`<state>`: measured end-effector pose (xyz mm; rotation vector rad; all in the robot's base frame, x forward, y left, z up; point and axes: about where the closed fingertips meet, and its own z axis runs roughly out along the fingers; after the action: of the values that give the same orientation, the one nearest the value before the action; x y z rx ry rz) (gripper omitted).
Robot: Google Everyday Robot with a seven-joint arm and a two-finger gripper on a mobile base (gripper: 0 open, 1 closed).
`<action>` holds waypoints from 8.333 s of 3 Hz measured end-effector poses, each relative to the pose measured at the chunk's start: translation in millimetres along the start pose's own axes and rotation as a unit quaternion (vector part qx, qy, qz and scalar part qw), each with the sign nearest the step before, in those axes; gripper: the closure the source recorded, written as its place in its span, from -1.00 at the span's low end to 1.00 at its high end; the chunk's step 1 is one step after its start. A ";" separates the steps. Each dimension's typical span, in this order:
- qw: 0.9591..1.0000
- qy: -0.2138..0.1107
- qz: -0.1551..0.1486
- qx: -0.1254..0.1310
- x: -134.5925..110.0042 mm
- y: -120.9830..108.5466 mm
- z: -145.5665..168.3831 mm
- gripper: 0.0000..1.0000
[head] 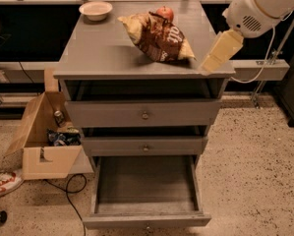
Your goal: Place brown chip bag into bottom drawer
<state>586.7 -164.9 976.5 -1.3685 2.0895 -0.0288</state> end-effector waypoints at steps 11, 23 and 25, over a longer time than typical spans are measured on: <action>0.969 -0.190 0.119 0.106 -168.4 -68.8 180.3 0.78; 0.988 -0.114 0.067 -0.076 55.6 140.9 151.8 1.00; 0.982 -0.079 0.126 -0.120 122.3 179.9 286.2 1.00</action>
Offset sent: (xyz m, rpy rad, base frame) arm 0.1332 0.1532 0.0004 0.2027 -0.1645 0.0263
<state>554.6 -94.9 625.4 -1.1843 2.1654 0.4372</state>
